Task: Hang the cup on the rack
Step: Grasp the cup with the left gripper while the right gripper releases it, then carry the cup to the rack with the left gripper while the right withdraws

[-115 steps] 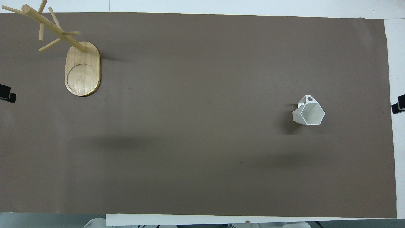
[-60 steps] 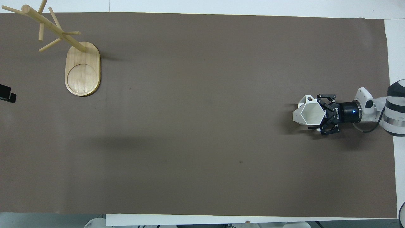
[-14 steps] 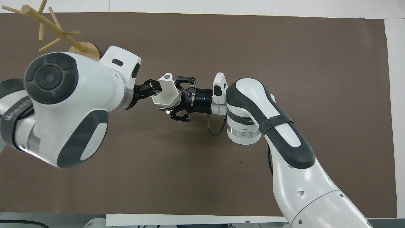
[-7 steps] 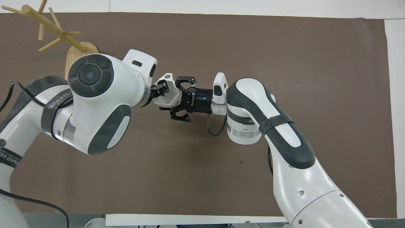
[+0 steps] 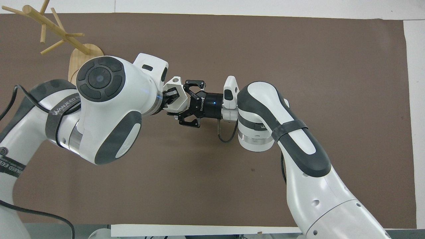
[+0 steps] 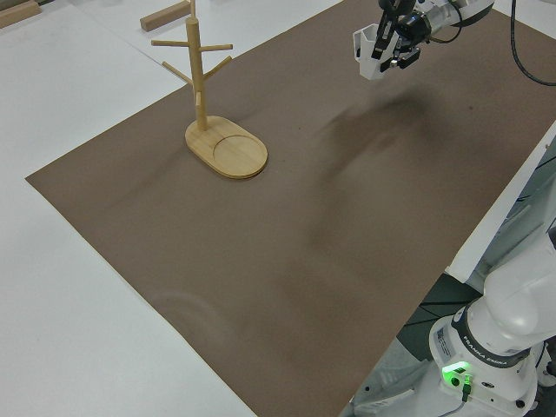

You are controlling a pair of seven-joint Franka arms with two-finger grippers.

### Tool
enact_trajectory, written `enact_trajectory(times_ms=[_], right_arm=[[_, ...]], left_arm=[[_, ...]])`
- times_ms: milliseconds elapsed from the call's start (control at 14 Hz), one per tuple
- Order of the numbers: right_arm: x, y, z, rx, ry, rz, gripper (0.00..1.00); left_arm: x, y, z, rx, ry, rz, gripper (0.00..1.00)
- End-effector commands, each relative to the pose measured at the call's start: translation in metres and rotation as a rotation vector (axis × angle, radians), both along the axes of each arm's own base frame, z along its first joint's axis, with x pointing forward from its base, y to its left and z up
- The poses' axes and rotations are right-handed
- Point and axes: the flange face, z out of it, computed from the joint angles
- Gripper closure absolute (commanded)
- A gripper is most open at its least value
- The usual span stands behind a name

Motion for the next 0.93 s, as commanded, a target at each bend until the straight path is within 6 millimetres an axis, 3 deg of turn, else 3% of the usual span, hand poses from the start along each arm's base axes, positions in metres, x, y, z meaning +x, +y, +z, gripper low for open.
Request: enact_trajectory(times_ms=[0, 214, 429, 643, 714, 857], right_arm=[[0.005, -0.006, 0.0, 0.008, -0.005, -0.026, 0.05], [0.01, -0.015, -0.001, 0.009, -0.01, -0.036, 0.01], [0.029, -0.058, 0.0, 0.057, -0.008, -0.044, 0.01], [0.055, -0.155, 0.003, 0.015, -0.056, 0.065, 0.01], [0.061, -0.194, 0.005, -0.009, -0.066, 0.101, 0.01], [0.067, -0.255, 0.008, -0.042, -0.067, 0.144, 0.01]], left_arm=[[0.004, 0.001, 0.002, 0.006, 0.019, 0.012, 1.0], [0.008, 0.008, 0.005, 0.013, 0.012, 0.021, 1.0], [0.028, 0.045, 0.017, -0.002, -0.013, 0.076, 1.0], [0.047, 0.099, 0.026, -0.052, -0.107, 0.153, 1.0], [0.042, 0.112, 0.018, -0.07, -0.147, 0.153, 1.0], [0.035, 0.136, -0.002, -0.115, -0.245, 0.178, 1.0]])
